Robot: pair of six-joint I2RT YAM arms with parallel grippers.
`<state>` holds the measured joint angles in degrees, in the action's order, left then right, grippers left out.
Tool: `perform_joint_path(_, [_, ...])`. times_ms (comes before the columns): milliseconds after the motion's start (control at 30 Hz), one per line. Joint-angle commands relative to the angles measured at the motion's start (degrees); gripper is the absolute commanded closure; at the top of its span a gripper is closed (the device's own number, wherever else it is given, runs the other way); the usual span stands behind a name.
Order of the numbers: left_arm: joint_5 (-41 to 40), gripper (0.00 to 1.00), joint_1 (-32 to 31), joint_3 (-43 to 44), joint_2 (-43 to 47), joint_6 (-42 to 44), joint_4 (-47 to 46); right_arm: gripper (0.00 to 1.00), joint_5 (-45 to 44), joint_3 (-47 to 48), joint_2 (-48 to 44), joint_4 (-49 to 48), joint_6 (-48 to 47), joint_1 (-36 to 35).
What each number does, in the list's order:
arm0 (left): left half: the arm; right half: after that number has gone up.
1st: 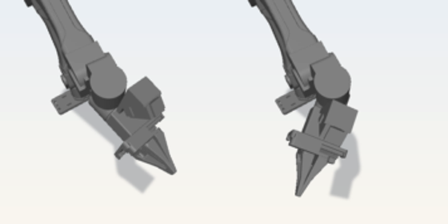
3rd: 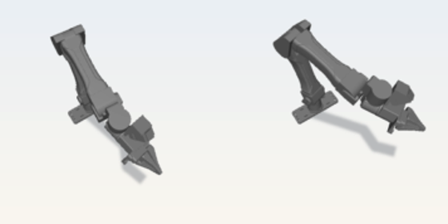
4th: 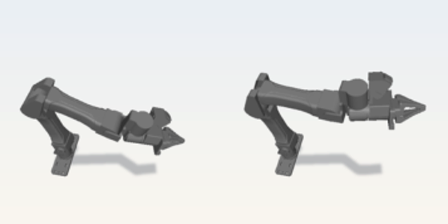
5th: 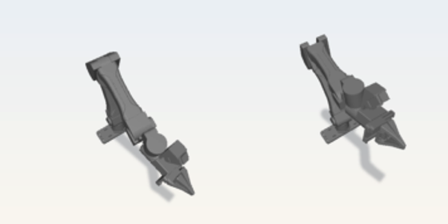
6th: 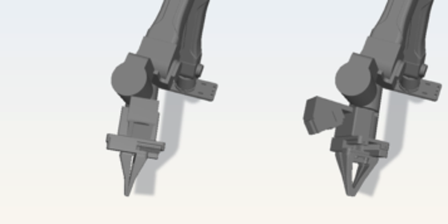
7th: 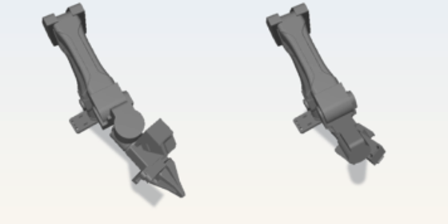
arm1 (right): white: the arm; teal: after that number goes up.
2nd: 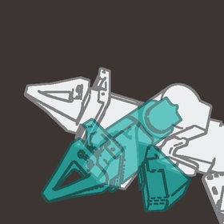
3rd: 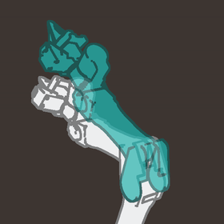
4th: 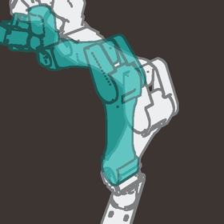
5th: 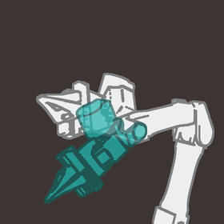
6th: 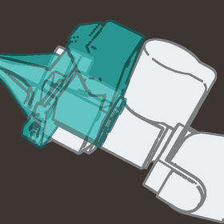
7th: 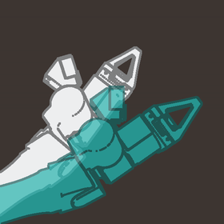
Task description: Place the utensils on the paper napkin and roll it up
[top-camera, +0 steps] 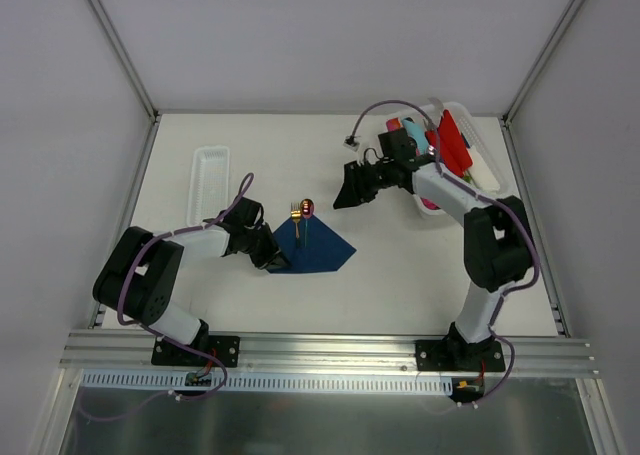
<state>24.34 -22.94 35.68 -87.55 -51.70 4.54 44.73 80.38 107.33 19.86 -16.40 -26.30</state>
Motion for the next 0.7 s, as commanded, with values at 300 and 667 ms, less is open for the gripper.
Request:
perform_joint_path(300, [-2.54,1.0,-0.53,-0.61,-2.63,-1.03,-0.84,0.83,9.61,-31.76,-7.4,-45.32,42.92,-6.65])
perform_joint_path(667, [-2.45,1.0,-0.53,-0.96,-3.86,-1.39,-2.07,0.95,3.52,-34.15,3.22,-60.72,58.77,-11.31])
